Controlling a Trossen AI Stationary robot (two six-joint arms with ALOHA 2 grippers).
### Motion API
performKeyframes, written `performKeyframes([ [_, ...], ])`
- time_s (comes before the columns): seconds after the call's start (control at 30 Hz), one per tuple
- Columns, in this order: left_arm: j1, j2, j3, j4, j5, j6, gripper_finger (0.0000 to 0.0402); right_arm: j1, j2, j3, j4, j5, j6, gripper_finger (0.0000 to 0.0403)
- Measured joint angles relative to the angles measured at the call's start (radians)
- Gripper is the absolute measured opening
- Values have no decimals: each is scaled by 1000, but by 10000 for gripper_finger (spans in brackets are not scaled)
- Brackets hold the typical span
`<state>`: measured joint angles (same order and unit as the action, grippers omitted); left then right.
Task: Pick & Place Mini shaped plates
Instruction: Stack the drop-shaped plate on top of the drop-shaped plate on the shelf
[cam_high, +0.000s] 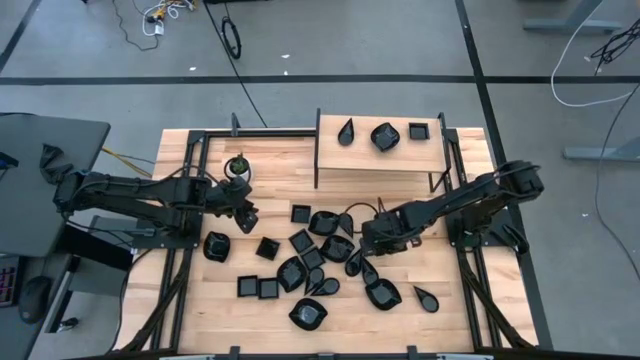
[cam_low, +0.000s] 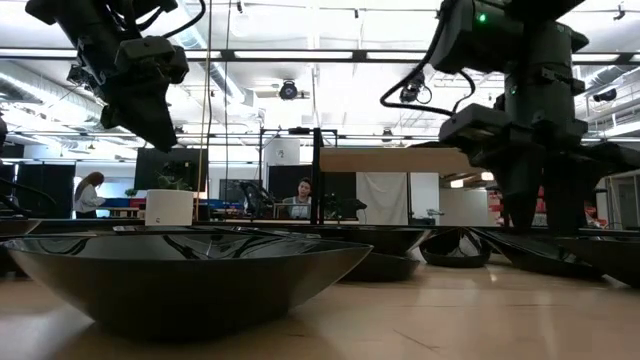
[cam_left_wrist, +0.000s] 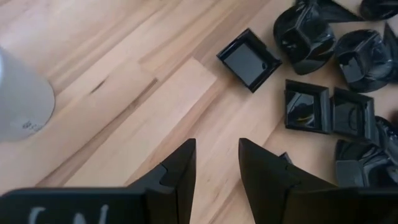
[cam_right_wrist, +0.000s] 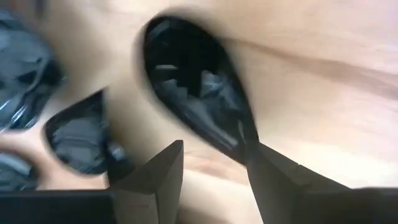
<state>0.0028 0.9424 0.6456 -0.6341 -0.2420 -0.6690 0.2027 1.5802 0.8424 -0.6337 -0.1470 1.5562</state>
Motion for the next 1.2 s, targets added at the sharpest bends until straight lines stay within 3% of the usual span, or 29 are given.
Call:
performKeyframes([
  [0.2, 0, 0, 1, 5, -1, 7, 126, 1, -8, -8, -10, -29, 4, 174],
  [0.5, 0, 0, 1, 9, -12, 11, 126, -32, -9, -8, -169, 140, -20, 174],
  [0.7, 0, 0, 1, 9, -12, 7, 126, -25, -77, 3, -177, 130, -66, 174],
  [1.0, 0, 0, 1, 11, -20, 8, 126, 55, -236, -27, -228, 82, 177, 173],
  [1.2, 0, 0, 1, 23, -43, 11, 126, 90, -249, -175, -43, 86, 329, 160],
])
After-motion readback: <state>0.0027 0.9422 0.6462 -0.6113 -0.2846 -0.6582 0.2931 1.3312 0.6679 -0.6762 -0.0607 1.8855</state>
